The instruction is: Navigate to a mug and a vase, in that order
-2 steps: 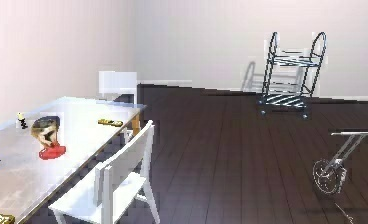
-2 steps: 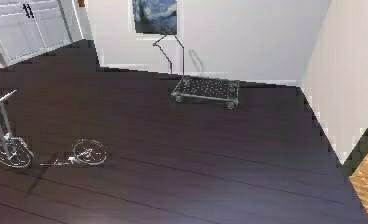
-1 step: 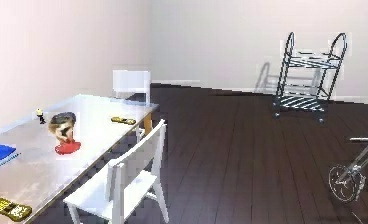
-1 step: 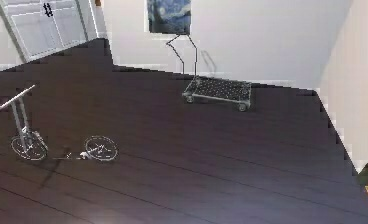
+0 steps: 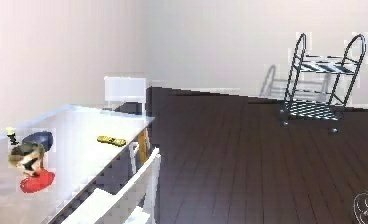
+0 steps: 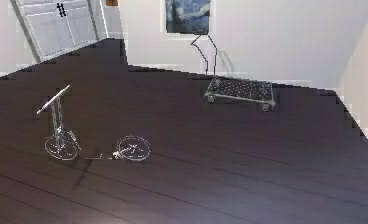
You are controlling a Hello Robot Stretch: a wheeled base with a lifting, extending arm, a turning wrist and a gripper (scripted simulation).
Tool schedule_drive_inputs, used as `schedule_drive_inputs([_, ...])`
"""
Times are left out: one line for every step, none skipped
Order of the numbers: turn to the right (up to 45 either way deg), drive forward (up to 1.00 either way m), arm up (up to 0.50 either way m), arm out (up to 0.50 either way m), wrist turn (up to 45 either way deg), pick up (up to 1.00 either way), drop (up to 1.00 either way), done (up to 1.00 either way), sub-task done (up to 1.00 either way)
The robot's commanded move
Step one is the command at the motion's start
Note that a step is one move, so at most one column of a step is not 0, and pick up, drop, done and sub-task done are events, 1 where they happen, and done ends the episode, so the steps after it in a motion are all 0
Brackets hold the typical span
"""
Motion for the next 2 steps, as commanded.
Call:
schedule_drive_inputs([-39.0, 0.0, 0.0, 0.0, 0.0, 0.0, 0.0, 0.0, 0.0])
schedule_drive_inputs([0.0, 0.0, 0.0, 0.0, 0.0, 0.0, 0.0, 1.0, 0.0])
